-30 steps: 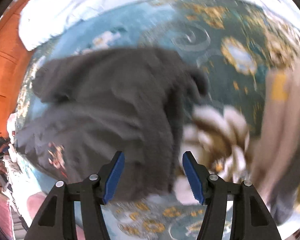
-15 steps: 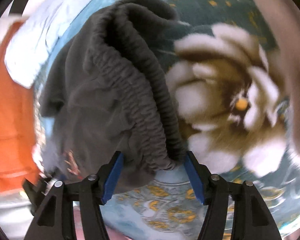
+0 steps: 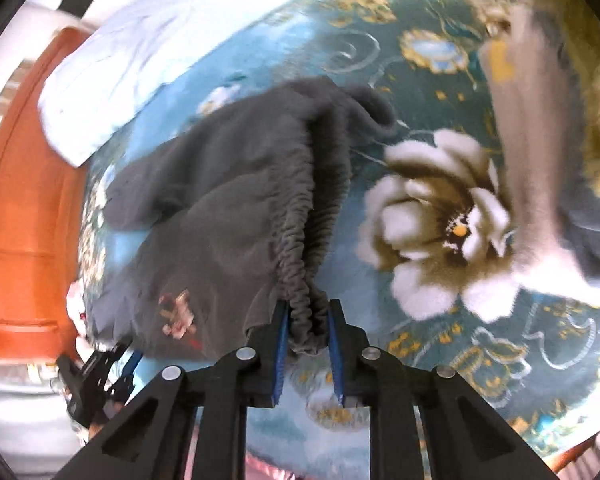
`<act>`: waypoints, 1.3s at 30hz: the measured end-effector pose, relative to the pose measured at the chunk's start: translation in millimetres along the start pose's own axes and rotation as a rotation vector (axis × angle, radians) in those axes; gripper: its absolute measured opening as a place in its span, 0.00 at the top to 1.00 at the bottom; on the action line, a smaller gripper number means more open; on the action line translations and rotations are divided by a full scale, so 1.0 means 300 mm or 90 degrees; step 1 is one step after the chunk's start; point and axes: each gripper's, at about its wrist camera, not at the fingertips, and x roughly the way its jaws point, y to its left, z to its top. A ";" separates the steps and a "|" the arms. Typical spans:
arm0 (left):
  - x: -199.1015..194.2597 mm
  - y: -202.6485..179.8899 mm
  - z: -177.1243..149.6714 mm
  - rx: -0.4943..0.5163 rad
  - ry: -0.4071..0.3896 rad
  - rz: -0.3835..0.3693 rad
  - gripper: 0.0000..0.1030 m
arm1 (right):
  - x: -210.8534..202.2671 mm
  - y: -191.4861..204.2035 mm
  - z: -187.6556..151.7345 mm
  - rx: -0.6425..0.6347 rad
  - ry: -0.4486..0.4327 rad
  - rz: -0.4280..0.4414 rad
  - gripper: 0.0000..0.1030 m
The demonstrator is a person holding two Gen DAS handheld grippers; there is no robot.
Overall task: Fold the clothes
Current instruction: 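Grasp the ribbed sleeve cuff with the right gripper and lift it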
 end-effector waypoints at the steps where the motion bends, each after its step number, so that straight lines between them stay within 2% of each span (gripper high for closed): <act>1: -0.011 0.001 -0.003 0.001 -0.005 -0.006 0.59 | -0.018 0.007 -0.025 -0.008 0.004 -0.004 0.82; 3: -0.028 0.014 -0.015 -0.002 -0.009 -0.015 0.59 | -0.048 0.017 -0.073 -0.022 0.016 -0.013 0.82; 7: -0.022 0.024 -0.029 -0.002 0.014 -0.012 0.59 | 0.069 -0.062 -0.139 -0.009 0.093 -0.063 0.82; 10: -0.009 0.012 -0.042 0.017 0.033 0.003 0.58 | 0.143 -0.088 -0.162 -0.008 0.105 -0.091 0.80; 13: -0.006 0.019 -0.035 0.019 0.040 0.005 0.58 | 0.110 -0.077 -0.139 -0.015 0.104 -0.084 0.73; 15: 0.003 0.028 -0.029 0.006 0.045 0.005 0.58 | 0.048 -0.042 -0.114 -0.036 0.088 -0.082 0.64; 16: 0.012 0.025 -0.028 0.002 0.049 0.007 0.58 | 0.012 -0.019 -0.096 -0.058 0.065 -0.076 0.53; 18: 0.028 0.009 -0.019 0.004 0.055 0.014 0.58 | -0.055 0.023 -0.043 -0.093 0.000 -0.054 0.37; 21: 0.036 -0.004 -0.021 0.014 0.057 0.027 0.58 | -0.058 0.022 0.070 -0.052 -0.049 -0.021 0.33; 24: 0.043 -0.003 -0.019 0.010 0.057 0.038 0.58 | 0.025 -0.037 0.195 0.033 -0.053 -0.006 0.33; 28: 0.046 0.017 -0.030 -0.009 0.054 0.046 0.58 | 0.147 -0.141 0.273 0.149 -0.050 0.014 0.33; 31: 0.062 0.009 -0.018 0.001 0.057 0.060 0.58 | 0.153 -0.154 0.296 0.177 -0.084 0.124 0.35; 34: 0.085 -0.011 -0.019 0.019 0.064 0.078 0.54 | 0.175 -0.177 0.307 0.185 -0.096 0.162 0.36; 39: 0.095 -0.021 -0.022 0.029 0.064 0.091 0.54 | 0.255 -0.246 0.300 0.278 -0.068 0.169 0.69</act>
